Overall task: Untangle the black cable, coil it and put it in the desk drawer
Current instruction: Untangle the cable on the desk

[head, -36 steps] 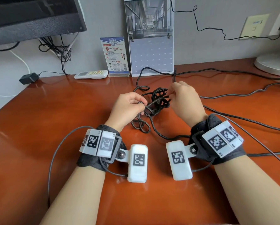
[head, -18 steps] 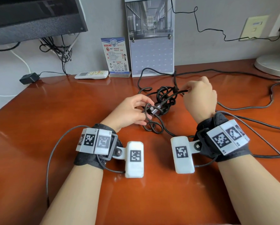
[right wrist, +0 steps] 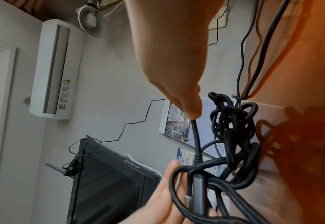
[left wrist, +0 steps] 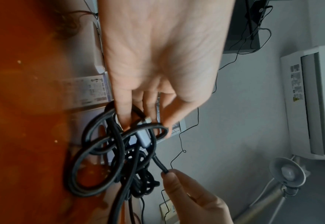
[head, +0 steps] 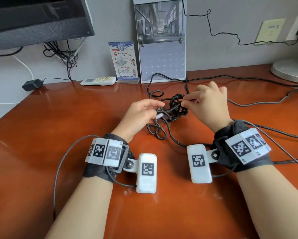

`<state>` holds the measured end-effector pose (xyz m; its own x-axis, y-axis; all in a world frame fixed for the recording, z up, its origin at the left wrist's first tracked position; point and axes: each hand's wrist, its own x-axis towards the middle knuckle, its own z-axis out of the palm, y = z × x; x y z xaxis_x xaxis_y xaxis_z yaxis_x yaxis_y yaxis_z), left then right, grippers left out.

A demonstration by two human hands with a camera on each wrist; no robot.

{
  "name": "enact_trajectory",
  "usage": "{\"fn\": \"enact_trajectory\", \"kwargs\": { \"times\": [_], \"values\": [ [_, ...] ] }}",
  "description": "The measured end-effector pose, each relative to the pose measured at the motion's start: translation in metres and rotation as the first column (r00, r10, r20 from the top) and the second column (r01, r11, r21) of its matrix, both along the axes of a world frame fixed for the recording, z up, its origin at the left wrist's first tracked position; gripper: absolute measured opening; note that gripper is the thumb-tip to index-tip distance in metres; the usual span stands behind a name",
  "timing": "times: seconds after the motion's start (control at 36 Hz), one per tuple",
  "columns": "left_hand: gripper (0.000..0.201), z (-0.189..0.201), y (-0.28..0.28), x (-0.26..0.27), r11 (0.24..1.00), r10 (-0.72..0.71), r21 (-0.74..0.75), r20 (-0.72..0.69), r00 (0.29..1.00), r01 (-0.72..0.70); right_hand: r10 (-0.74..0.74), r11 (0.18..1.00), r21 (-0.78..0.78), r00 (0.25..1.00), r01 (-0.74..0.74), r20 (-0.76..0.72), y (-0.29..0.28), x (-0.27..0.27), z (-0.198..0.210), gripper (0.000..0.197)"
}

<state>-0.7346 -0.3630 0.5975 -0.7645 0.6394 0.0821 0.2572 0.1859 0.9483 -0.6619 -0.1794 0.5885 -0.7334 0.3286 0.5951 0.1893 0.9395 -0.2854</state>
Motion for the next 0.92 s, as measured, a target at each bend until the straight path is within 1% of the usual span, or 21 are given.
{"fn": "enact_trajectory", "kwargs": {
  "times": [0.08, 0.19, 0.22, 0.28, 0.33, 0.39, 0.44, 0.5, 0.56, 0.58, 0.64, 0.69, 0.75, 0.81, 0.86, 0.92],
  "values": [
    [0.035, -0.001, -0.002, -0.001, 0.999, 0.024, 0.024, 0.034, 0.999, -0.024, 0.002, 0.999, 0.042, 0.997, 0.001, -0.071, -0.002, -0.002, -0.001, 0.010],
    [0.049, -0.002, -0.004, -0.004, 1.000, 0.022, 0.004, -0.020, 1.000, -0.021, -0.029, 0.998, 0.054, 0.999, 0.030, -0.013, -0.005, 0.000, 0.002, 0.011],
    [0.049, -0.002, -0.003, -0.004, 1.000, 0.026, 0.002, -0.036, 0.999, -0.026, -0.050, 0.997, 0.063, 0.999, 0.050, 0.002, -0.005, 0.000, 0.002, 0.012],
    [0.038, -0.002, -0.002, -0.005, 1.000, 0.027, 0.006, -0.042, 0.999, -0.027, -0.090, 0.994, 0.068, 0.996, 0.089, 0.020, -0.007, -0.001, 0.002, 0.014],
    [0.030, -0.002, -0.003, -0.006, 0.999, 0.034, 0.006, -0.032, 0.999, -0.034, -0.082, 0.996, 0.044, 0.996, 0.080, 0.036, -0.009, -0.004, 0.001, 0.016],
    [0.029, -0.004, -0.006, -0.010, 0.998, 0.059, -0.003, -0.069, 0.996, -0.060, -0.018, 1.000, 0.006, 0.998, 0.018, 0.061, -0.011, -0.005, -0.001, 0.017],
    [0.028, -0.006, -0.009, -0.014, 0.996, 0.077, -0.026, -0.123, 0.989, -0.081, 0.083, 0.994, -0.082, 0.992, -0.076, 0.090, -0.015, -0.005, -0.001, 0.016],
    [0.030, -0.008, -0.011, -0.017, 0.995, 0.075, -0.054, -0.152, 0.986, -0.085, 0.197, 0.968, -0.181, 0.974, -0.176, 0.108, -0.021, -0.004, -0.001, 0.013],
    [0.032, -0.009, -0.011, -0.019, 0.993, 0.067, -0.082, -0.195, 0.979, -0.085, 0.283, 0.941, -0.231, 0.949, -0.247, 0.139, -0.028, -0.005, -0.001, 0.012],
    [0.032, -0.009, -0.010, -0.019, 0.990, 0.062, -0.105, -0.238, 0.969, -0.090, 0.301, 0.936, -0.239, 0.941, -0.260, 0.155, -0.031, -0.005, 0.000, 0.012],
    [0.031, -0.010, -0.008, -0.017, 0.976, 0.064, -0.170, -0.364, 0.929, -0.134, 0.271, 0.947, -0.222, 0.948, -0.232, 0.164, -0.037, -0.006, 0.000, 0.013],
    [0.028, -0.008, -0.006, -0.014, 0.965, 0.074, -0.195, -0.439, 0.895, -0.175, 0.193, 0.971, -0.169, 0.970, -0.168, 0.148, -0.040, -0.007, 0.000, 0.015],
    [0.025, -0.007, -0.004, -0.011, 0.965, 0.069, -0.196, -0.447, 0.892, -0.174, 0.131, 0.985, -0.134, 0.981, -0.112, 0.141, -0.042, -0.007, 0.001, 0.018],
    [0.028, -0.006, -0.005, -0.010, 0.969, 0.037, -0.206, -0.424, 0.905, -0.136, 0.079, 0.992, -0.108, 0.987, -0.064, 0.139, -0.039, -0.008, 0.001, 0.021],
    [0.039, -0.006, -0.006, -0.010, 0.977, -0.004, -0.197, -0.387, 0.922, -0.078, 0.016, 0.995, -0.099, 0.992, -0.004, 0.123, -0.032, -0.008, 0.001, 0.023],
    [0.051, -0.005, -0.007, -0.009, 0.983, -0.049, -0.185, -0.359, 0.932, -0.019, -0.019, 0.990, -0.138, 0.994, 0.034, 0.108, -0.024, -0.007, 0.000, 0.022]
  ]
}}
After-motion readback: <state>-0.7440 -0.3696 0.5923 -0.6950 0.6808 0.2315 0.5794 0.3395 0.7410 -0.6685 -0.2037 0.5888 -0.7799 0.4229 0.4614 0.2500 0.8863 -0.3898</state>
